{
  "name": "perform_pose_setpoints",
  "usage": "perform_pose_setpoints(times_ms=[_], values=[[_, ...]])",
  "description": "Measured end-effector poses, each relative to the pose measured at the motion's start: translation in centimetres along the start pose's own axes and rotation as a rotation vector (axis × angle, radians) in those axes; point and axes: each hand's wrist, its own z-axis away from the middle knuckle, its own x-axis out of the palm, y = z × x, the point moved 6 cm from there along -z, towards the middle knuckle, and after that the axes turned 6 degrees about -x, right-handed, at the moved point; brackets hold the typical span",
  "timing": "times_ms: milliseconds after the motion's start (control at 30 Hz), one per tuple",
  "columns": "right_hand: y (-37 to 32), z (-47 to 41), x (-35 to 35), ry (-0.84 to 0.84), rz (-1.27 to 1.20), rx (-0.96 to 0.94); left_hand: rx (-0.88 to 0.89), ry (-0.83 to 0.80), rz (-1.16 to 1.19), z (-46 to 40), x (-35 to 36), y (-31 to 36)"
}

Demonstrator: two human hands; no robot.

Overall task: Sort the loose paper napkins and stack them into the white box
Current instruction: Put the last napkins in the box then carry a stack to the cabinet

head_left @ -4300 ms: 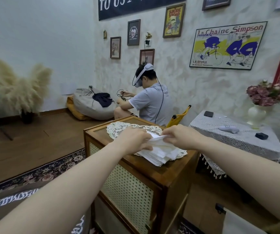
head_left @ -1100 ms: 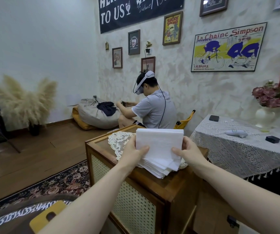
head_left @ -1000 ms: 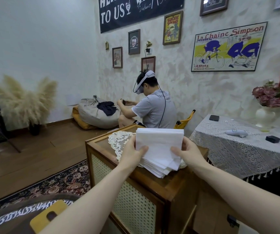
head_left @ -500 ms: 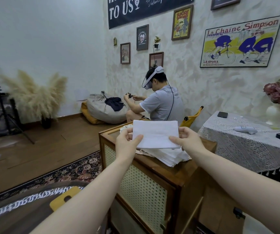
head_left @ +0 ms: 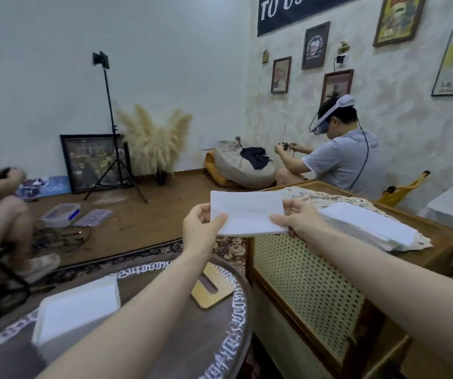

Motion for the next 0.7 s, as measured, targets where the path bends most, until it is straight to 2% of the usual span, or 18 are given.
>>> perform_pose_setpoints(times_ms=[367, 700], values=[[1.3, 3.4, 18.9, -0.314, 0.010, 0.046, -0.084, 0.304, -0.027, 3.0, -19.1, -2.9], [3.2, 5.8, 33.3, -0.504, -0.003, 0.067, -0.147, 0.514, -0.096, 4.8, -32.9, -4.9]])
